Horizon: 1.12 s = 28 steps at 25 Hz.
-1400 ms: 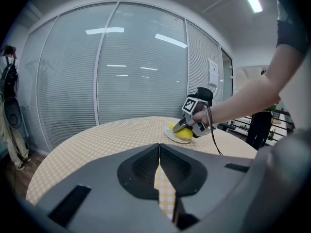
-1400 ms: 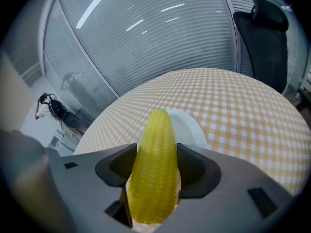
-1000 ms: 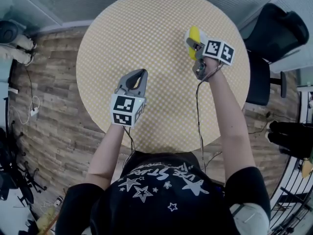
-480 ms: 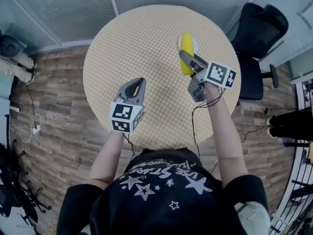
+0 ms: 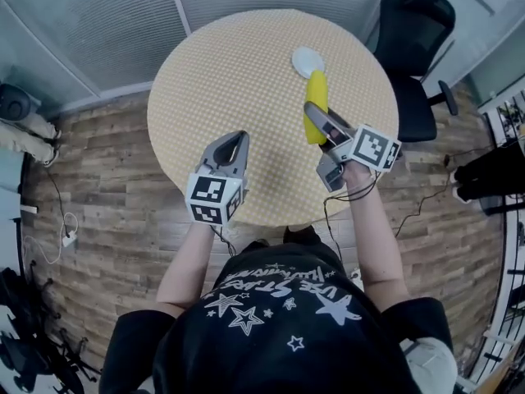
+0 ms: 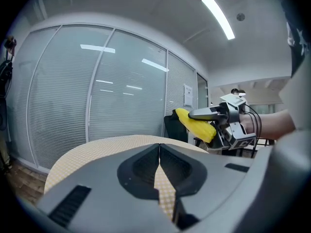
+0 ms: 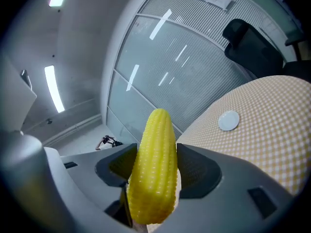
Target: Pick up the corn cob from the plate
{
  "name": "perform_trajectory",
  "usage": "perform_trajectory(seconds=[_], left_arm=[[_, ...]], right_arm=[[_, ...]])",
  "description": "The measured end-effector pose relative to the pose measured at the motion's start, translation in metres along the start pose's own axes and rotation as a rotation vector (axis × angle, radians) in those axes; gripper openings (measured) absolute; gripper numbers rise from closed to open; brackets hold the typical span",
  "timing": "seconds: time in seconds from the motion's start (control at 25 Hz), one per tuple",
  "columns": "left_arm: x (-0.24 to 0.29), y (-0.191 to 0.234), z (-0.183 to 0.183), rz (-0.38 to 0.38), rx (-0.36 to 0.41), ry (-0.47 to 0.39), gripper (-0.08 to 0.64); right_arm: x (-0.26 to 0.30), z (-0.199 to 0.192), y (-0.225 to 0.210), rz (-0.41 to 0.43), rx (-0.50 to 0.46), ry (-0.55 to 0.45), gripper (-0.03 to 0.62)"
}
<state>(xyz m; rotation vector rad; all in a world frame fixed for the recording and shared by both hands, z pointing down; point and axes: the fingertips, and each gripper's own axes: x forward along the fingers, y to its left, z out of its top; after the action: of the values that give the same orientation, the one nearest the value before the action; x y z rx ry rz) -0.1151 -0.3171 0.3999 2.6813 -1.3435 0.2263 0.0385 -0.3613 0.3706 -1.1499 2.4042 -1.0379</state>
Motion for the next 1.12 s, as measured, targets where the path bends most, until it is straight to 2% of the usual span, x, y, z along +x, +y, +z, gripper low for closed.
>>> perform_trajectory(seconds=[0.28, 0.52, 0.68, 0.84, 1.12], left_arm=[[-0.029, -0.025, -0.023, -0.078, -0.008, 0.030, 0.011], [-0.038, -0.045, -0.030, -0.076, -0.013, 0.034, 0.011], [-0.051, -0.060, -0.027, -0.056, -0.008, 0.030, 0.011], [-0.066, -0.085, -0.028, -0.036, -0.021, 0.038, 0.011], [-0.095, -0.159, -0.028, -0.033, -0.034, 0.030, 0.011]], right_arm=[[-0.055, -0.041, 0.017, -0.007, 0.055, -0.078, 0.253], [-0.083, -0.052, 0.017, 0.037, 0.114, -0.131, 0.253], [-0.100, -0.061, 0.030, 0.076, 0.086, -0.114, 0.253], [-0.127, -0.076, 0.037, 0.056, 0.020, -0.090, 0.253], [-0.195, -0.093, 0.055, 0.084, -0.057, -0.046, 0.253]])
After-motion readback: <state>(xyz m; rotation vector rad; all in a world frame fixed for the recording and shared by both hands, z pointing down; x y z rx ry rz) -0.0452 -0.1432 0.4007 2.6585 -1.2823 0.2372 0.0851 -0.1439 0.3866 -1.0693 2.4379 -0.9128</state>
